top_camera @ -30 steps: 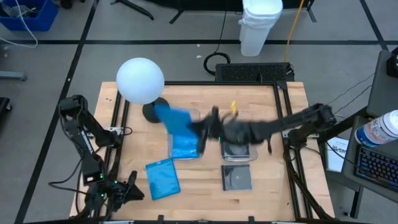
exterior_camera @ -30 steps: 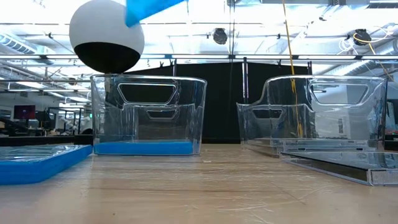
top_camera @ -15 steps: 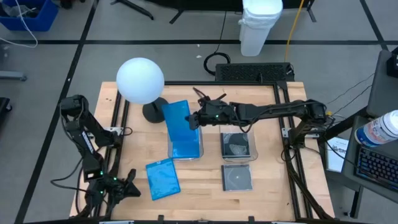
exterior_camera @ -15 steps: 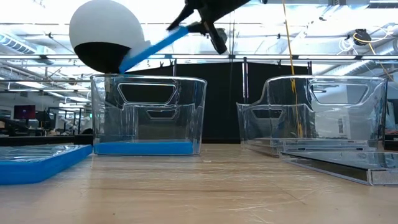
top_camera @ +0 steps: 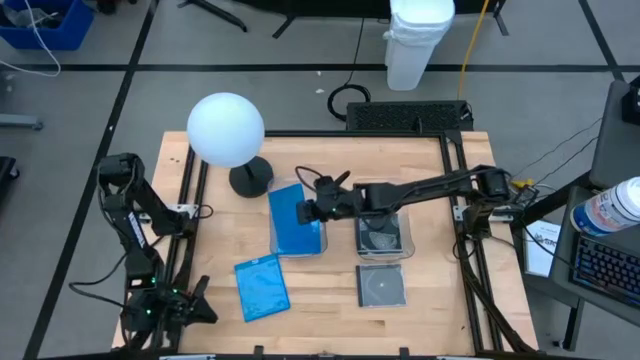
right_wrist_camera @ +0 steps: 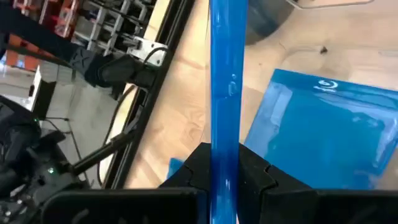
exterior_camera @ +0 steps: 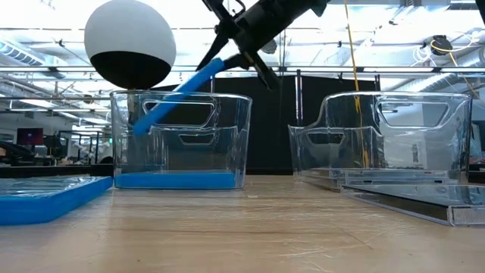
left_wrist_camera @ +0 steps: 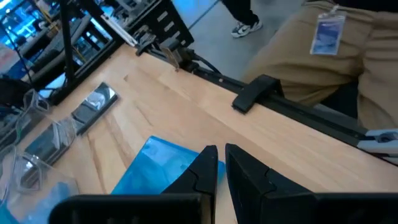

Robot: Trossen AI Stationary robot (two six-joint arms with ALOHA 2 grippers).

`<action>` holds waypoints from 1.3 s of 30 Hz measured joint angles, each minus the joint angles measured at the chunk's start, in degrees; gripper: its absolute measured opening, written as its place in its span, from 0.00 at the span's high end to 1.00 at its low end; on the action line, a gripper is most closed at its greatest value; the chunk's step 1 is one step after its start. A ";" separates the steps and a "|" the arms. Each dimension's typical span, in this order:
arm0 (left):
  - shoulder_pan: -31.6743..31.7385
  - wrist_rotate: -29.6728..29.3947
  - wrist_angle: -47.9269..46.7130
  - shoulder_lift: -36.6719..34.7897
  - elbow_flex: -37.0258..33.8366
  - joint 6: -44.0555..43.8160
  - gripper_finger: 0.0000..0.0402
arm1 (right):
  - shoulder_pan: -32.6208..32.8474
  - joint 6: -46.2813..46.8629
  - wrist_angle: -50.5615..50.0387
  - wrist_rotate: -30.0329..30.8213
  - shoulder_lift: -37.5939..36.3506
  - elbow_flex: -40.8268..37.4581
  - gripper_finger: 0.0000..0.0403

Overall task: Pick & place jewel cases by type
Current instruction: Put the blue CD case into the left transparent bin

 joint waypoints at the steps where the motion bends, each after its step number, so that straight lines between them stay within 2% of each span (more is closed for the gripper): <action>1: -0.11 0.01 0.12 0.00 0.00 0.20 0.91 | 0.02 0.53 -0.57 0.22 -0.02 0.02 0.94; 7: -0.19 -0.40 0.12 0.00 0.00 0.60 0.91 | -0.23 2.18 -3.57 1.70 0.34 0.00 0.93; 13: -0.20 -0.33 -0.09 0.00 0.00 0.57 0.91 | -0.90 3.00 1.51 1.20 5.23 0.02 0.94; 18: -0.19 -0.02 -0.36 -0.02 0.02 0.58 0.91 | -1.12 5.63 4.16 -2.09 9.31 0.00 0.93; 24: -0.22 0.26 -0.41 -0.02 0.03 -0.43 0.91 | -0.86 2.63 4.61 -0.39 10.19 0.02 0.93; 31: -0.19 0.72 -0.39 -0.02 0.04 -0.55 0.91 | -0.19 -6.05 4.48 -1.58 10.30 0.00 0.79; 35: -0.21 0.72 1.02 -0.02 0.04 -0.74 0.91 | 0.52 -14.47 4.71 -1.57 9.88 -0.02 0.69; 39: -0.21 0.78 3.21 -0.02 0.07 -0.45 0.91 | 0.82 -16.21 4.27 -1.48 9.05 -0.09 0.58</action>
